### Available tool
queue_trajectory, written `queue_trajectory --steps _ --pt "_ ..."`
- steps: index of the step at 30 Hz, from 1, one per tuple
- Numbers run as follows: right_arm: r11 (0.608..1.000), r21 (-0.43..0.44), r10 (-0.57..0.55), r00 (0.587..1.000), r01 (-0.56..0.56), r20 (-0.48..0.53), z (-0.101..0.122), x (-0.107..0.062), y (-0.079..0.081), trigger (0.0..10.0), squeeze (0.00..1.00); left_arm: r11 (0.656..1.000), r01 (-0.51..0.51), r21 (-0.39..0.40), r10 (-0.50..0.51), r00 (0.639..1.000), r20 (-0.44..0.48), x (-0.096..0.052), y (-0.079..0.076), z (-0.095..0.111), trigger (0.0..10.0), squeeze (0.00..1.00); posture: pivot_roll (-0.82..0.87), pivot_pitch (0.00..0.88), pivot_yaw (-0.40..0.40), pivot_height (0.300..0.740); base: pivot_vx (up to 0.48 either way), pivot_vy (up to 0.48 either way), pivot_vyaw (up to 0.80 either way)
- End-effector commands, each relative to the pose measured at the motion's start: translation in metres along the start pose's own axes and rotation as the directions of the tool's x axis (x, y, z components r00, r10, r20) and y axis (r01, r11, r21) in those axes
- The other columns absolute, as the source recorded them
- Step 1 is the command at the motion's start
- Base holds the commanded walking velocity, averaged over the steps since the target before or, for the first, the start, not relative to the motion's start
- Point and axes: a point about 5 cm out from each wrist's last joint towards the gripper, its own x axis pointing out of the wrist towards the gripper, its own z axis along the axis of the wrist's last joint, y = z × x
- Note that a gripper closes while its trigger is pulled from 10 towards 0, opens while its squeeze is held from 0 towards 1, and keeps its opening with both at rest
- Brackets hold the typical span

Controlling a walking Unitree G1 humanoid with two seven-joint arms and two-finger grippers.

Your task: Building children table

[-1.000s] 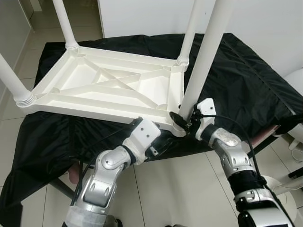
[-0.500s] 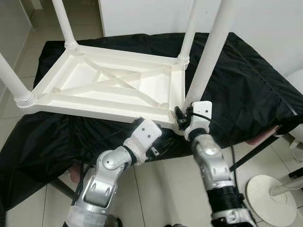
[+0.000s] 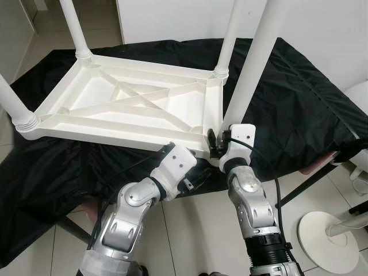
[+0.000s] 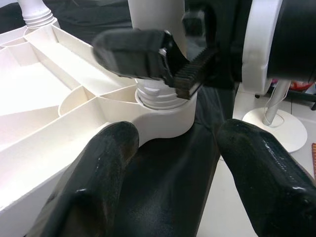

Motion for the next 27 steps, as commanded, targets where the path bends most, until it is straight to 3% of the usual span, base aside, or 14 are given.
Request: queue_trajectory --steps 1,2,3,7,8,9,12,15,21,24,25,26,27 --pt "1.000 0.002 0.011 1.000 -0.011 -0.006 0.000 -0.002 -0.004 10.0 1.00 0.997 -0.078 0.006 0.078 0.997 -0.002 0.000 0.002 -0.001 10.0 0.00 -0.07 0.083 -0.031 0.740 0.000 0.000 0.00" --pt "1.000 0.002 0.011 1.000 -0.011 -0.006 0.000 -0.002 -0.004 10.0 1.00 0.997 -0.078 0.006 0.078 0.997 -0.002 0.000 0.002 -0.001 10.0 0.00 -0.07 0.083 -0.031 0.740 0.000 0.000 0.00" --pt "0.997 -0.013 0.074 0.997 -0.074 -0.006 0.003 -0.002 -0.015 10.0 0.00 0.997 -0.077 0.006 0.077 0.997 -0.002 0.000 0.001 -0.001 10.0 0.00 -0.07 0.083 -0.032 0.740 0.000 0.000 0.00" --pt "0.990 -0.019 0.138 0.990 -0.138 -0.007 0.004 -0.002 -0.021 10.0 0.00 0.997 -0.077 0.006 0.077 0.997 -0.003 0.000 0.002 -0.002 10.0 0.00 -0.07 0.081 -0.030 0.740 0.000 0.000 0.00" --pt "0.975 -0.027 0.223 0.975 -0.223 -0.010 0.004 -0.001 -0.023 10.0 0.00 0.997 -0.075 0.007 0.075 0.997 -0.003 0.000 0.002 -0.002 10.0 0.00 -0.07 0.080 -0.028 0.740 0.000 0.000 0.00" --pt "0.975 -0.027 0.223 0.975 -0.223 -0.010 0.004 -0.001 -0.023 10.0 0.00 0.997 -0.075 0.007 0.075 0.997 -0.003 0.000 0.002 -0.002 10.0 0.00 -0.07 0.080 -0.028 0.740 0.000 0.000 0.00" --pt "0.918 -0.071 0.388 0.921 -0.389 -0.036 0.004 0.000 -0.029 10.0 0.00 0.997 -0.071 0.009 0.071 0.997 -0.003 0.001 0.002 -0.002 10.0 0.00 -0.07 0.080 -0.026 0.740 0.000 0.000 0.00" --pt "0.895 -0.102 0.431 0.900 -0.435 -0.057 0.002 0.003 -0.033 10.0 0.00 0.997 -0.071 0.009 0.071 0.997 -0.002 0.001 0.002 -0.001 10.0 0.00 -0.07 0.080 -0.024 0.740 0.000 0.000 0.00" --pt "0.802 -0.170 0.562 0.820 -0.572 -0.105 0.001 0.012 -0.040 10.0 0.00 0.998 -0.069 0.009 0.069 0.998 -0.004 0.000 0.002 -0.001 10.0 0.00 -0.07 0.082 -0.015 0.740 0.000 0.000 0.00" --pt "0.780 -0.200 0.582 0.805 -0.593 -0.118 0.001 0.016 -0.041 10.0 0.00 0.998 -0.068 0.010 0.068 0.998 -0.004 0.000 0.003 -0.001 10.0 0.00 -0.07 0.082 -0.013 0.740 0.000 0.000 0.00" --pt "0.775 -0.193 0.587 0.799 -0.602 -0.133 -0.001 0.018 -0.043 6.1 0.00 0.998 -0.069 0.012 0.069 0.998 -0.004 0.000 0.003 -0.001 10.0 0.00 -0.07 0.083 -0.012 0.740 0.000 0.000 0.00" --pt "0.775 -0.193 0.587 0.799 -0.602 -0.133 -0.001 0.018 -0.043 6.1 0.00 0.998 -0.069 0.012 0.069 0.998 -0.004 0.000 0.003 -0.001 10.0 0.00 -0.07 0.083 -0.012 0.740 0.000 0.000 0.00" --pt "0.773 -0.187 0.589 0.795 -0.606 -0.143 -0.001 0.020 -0.044 3.2 0.00 0.998 -0.069 0.013 0.069 0.998 -0.005 0.000 0.003 -0.001 10.0 0.00 -0.07 0.083 -0.012 0.740 0.000 0.000 0.00"
